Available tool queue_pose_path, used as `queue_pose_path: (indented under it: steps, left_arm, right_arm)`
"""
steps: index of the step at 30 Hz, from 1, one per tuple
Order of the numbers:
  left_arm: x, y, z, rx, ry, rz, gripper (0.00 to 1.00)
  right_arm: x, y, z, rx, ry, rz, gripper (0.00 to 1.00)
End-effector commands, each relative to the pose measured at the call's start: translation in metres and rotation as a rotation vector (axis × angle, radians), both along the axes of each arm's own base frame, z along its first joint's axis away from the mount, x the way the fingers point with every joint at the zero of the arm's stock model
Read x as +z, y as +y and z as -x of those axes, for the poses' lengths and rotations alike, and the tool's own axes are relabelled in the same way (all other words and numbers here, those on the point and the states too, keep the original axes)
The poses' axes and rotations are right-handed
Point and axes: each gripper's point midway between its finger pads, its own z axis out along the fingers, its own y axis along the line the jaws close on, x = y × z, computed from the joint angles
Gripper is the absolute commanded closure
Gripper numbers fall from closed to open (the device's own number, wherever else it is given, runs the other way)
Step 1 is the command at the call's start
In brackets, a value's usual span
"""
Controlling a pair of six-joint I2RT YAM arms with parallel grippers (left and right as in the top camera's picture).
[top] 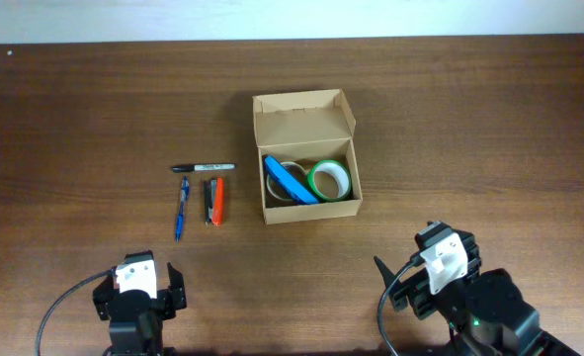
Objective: Pack container
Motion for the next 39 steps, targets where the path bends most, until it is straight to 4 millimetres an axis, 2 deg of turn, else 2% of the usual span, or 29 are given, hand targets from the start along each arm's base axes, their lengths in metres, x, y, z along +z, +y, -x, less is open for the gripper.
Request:
queue_pose_path:
  steps: [1,6,39]
  left_arm:
    - [-0.0017,0.0021,0.0003,0.019,-0.005,0.007,0.0]
    - [-0.0017,0.0021,0.0003,0.019,-0.005,0.007,0.0]
    - [0.0007,-0.0001,-0.0001,0.008,0.009,0.014,0.0]
  right_arm:
    - [-0.004,-0.0023,0.001,-0.015,0.016,-0.008,0.01]
    - [-0.0094,-0.0042,0.0035,-0.015,0.036,0.008,0.01]
    - [-0.0095,-0.0043,0.0035,-0.015,0.036,0.008,0.01]
